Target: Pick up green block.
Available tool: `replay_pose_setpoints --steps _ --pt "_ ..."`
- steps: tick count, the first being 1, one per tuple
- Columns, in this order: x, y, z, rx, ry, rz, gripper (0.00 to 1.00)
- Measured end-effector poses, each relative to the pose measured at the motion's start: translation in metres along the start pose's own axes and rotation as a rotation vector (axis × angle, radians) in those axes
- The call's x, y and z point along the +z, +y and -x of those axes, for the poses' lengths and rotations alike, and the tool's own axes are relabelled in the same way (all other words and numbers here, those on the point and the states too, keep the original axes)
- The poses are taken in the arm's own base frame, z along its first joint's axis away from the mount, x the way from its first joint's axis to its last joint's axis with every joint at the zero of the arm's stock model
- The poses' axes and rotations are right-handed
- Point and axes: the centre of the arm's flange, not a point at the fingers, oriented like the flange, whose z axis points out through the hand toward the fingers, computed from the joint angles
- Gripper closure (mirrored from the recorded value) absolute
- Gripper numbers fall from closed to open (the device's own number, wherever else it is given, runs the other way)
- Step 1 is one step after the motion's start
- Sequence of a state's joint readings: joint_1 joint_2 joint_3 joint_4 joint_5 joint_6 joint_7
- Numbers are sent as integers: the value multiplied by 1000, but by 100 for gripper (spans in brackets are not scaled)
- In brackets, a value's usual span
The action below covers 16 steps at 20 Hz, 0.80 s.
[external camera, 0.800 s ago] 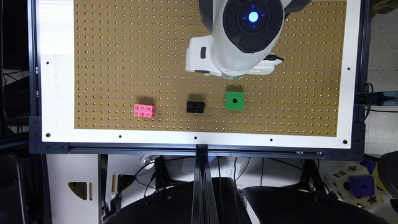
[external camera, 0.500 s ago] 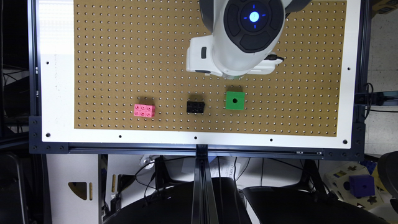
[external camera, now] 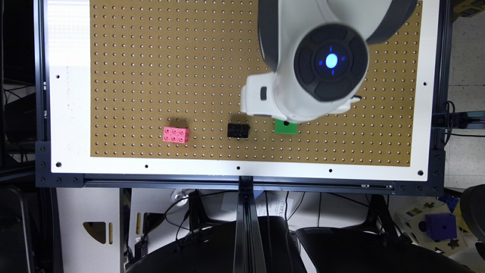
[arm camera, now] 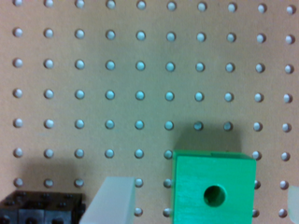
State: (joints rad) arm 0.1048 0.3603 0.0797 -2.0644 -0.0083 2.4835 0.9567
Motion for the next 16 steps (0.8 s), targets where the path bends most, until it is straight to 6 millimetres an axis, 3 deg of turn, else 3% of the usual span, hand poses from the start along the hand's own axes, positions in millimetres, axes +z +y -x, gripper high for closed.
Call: replay_pose_setpoints --steps 7,11,13,16 --pt "2 -1 0 -1 -2 2 0" --pt "27 1 1 1 -17 16 0" --pt "40 -7 6 -7 -21 8 0" --pt "44 -26 11 -14 -27 -5 0"
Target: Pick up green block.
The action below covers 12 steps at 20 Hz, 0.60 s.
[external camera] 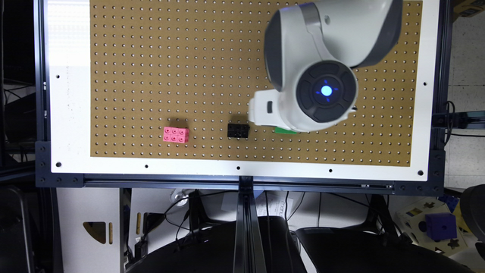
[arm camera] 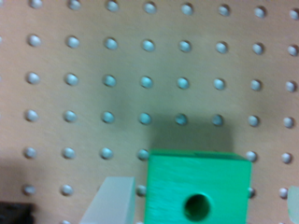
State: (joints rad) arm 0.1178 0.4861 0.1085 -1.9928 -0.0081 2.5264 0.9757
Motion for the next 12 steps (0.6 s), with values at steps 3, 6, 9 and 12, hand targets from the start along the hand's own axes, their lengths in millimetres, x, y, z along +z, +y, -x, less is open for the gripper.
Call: replay_pose_setpoints --steps 3,6,9,12 --pt "1 -5 0 -3 1 -4 0" --pt "0 -5 -1 -2 2 -6 0" --pt "0 -5 -1 -1 3 -6 0" --pt "0 -4 -3 1 3 -5 0"
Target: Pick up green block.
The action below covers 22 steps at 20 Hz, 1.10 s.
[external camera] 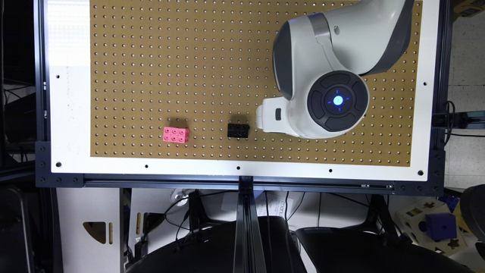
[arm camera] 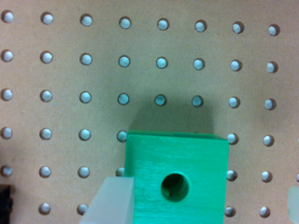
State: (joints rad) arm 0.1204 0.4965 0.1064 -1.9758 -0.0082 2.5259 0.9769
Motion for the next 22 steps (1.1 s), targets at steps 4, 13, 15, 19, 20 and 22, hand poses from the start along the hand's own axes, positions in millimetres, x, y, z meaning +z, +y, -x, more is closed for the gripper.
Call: replay_pose_setpoints --steps 4,13,15,19,20,22 --pt "0 3 -4 8 3 2 0" --pt "39 11 -5 16 -12 18 0" --pt "41 9 -7 16 -9 14 0" --pt "42 9 -7 16 -9 14 0" --pt "42 8 -8 16 -8 12 0" --pt "42 6 -9 16 -6 9 0"
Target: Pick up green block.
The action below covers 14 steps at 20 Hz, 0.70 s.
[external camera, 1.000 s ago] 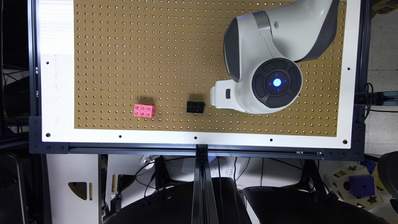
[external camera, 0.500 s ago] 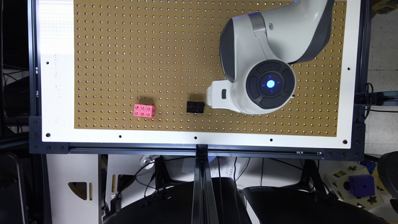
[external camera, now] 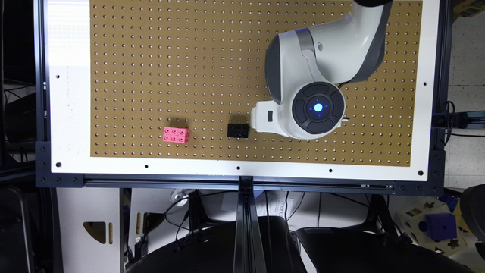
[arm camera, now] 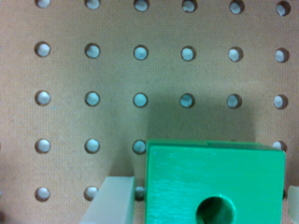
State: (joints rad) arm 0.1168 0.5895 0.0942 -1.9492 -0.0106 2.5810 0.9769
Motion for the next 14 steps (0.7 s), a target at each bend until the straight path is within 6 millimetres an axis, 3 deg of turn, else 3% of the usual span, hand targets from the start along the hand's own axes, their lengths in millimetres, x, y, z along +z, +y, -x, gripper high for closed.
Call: replay_pose_setpoints --steps 2,3,14 --pt "0 -2 -1 0 1 -2 0" --pt "1 -3 -2 0 2 -4 100" --pt "0 -2 -2 1 -2 3 100"
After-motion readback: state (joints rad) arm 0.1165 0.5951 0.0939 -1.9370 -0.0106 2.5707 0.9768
